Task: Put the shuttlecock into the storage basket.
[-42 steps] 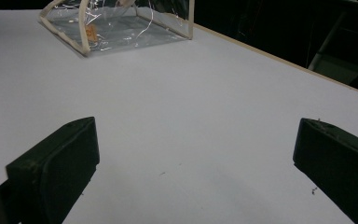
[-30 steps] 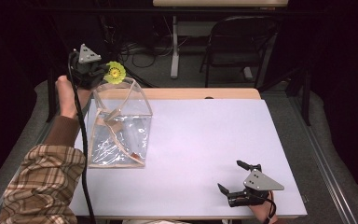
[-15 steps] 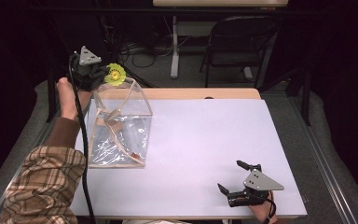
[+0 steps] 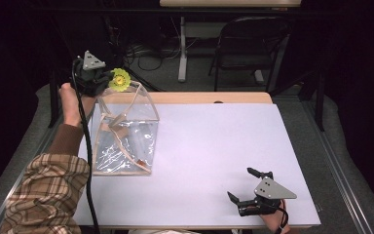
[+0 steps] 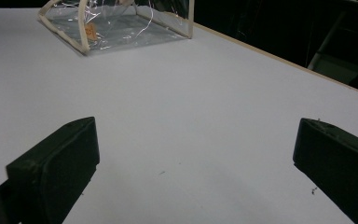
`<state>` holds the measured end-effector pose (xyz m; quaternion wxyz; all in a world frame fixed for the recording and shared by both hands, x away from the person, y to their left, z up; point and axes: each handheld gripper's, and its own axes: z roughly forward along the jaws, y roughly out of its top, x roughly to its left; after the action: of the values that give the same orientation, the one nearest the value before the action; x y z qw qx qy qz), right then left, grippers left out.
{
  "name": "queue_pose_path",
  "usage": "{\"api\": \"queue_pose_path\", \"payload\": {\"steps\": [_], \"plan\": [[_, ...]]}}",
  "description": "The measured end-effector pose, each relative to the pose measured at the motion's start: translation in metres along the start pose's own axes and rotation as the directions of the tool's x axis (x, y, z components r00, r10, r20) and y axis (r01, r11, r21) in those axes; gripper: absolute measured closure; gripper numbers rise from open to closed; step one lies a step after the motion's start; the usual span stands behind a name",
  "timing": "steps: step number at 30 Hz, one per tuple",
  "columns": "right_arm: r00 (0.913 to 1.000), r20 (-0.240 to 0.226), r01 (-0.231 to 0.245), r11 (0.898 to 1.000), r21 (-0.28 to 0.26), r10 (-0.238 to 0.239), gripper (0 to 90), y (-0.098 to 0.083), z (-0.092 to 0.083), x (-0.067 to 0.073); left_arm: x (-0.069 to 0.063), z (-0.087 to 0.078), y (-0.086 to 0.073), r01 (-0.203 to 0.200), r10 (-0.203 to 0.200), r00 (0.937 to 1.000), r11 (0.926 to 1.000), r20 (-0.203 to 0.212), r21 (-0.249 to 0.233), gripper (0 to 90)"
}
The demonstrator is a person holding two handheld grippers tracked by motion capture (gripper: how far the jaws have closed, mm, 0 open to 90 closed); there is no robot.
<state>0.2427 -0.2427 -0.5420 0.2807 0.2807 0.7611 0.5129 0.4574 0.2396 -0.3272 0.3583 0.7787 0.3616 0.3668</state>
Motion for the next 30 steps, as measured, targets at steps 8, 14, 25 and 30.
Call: {"api": "queue_pose_path", "payload": {"steps": [8,14,25,30], "plan": [[1.0000,0.001,-0.001,1.000,0.003,0.001,0.0,0.000,0.000,0.000,0.001,0.003,-0.004,0.005,-0.005,1.0000,0.9999,0.001,0.009,90.0],[1.0000,0.000,0.000,1.000,0.000,0.000,0.0,0.000,0.000,0.000,0.000,0.006,-0.007,0.010,-0.010,0.9999,0.9998,0.004,0.016,90.0],[1.0000,0.000,0.003,1.000,0.002,-0.003,0.0,0.000,0.000,0.000,-0.001,0.011,-0.014,0.019,-0.019,0.9997,0.9994,0.012,0.029,90.0],[1.0000,0.000,-0.001,1.000,0.000,0.001,0.0,0.000,0.000,0.000,0.000,0.016,-0.020,0.030,-0.030,0.9994,0.9988,0.014,0.039,90.0]]}}
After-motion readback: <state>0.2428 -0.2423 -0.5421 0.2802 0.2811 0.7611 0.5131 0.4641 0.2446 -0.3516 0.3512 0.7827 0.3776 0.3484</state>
